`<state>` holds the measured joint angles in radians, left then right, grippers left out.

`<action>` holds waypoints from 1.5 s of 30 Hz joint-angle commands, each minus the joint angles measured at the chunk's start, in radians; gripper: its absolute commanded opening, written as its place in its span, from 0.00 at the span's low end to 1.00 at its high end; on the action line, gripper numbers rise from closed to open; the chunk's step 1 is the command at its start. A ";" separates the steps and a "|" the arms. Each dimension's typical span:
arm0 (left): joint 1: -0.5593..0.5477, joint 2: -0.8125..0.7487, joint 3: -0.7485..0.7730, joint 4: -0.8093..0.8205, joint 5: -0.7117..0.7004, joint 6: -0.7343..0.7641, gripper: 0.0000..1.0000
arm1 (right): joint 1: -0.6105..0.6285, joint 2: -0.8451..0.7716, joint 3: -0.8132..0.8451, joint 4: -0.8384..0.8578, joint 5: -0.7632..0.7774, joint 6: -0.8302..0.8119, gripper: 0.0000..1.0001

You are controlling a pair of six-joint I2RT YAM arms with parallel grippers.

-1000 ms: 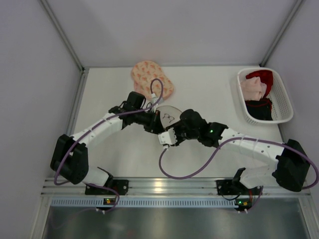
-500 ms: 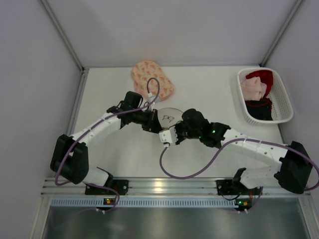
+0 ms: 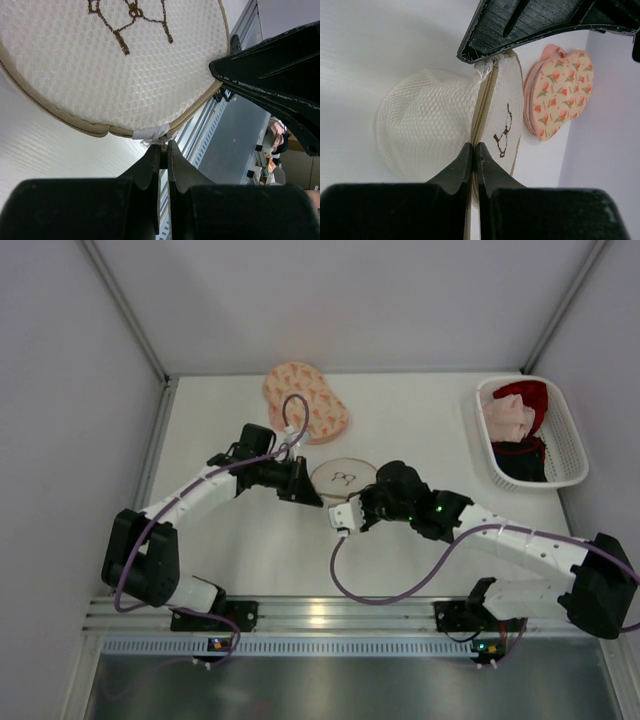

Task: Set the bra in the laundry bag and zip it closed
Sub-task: Zip the zipper on the laundry bag, then move the laundry bag to the center of the board.

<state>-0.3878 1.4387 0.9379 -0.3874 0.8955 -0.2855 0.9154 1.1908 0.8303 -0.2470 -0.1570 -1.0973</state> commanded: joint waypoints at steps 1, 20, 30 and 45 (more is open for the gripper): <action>0.026 0.012 0.004 0.022 -0.058 0.034 0.00 | -0.035 -0.051 -0.020 -0.021 0.024 -0.007 0.00; 0.043 -0.027 0.045 0.002 -0.001 0.101 0.37 | -0.095 -0.108 -0.068 -0.031 0.016 -0.055 0.00; 0.090 -0.092 0.084 -0.080 -0.035 0.163 0.66 | -0.130 -0.129 -0.112 -0.017 0.025 -0.101 0.00; 0.118 -0.075 0.050 -0.100 -0.125 0.172 0.98 | -0.418 0.375 0.082 0.350 0.255 -0.045 0.00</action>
<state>-0.2806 1.3643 0.9905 -0.4908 0.7853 -0.1356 0.5686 1.5063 0.7944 -0.0387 0.0887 -1.1687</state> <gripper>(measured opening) 0.982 0.017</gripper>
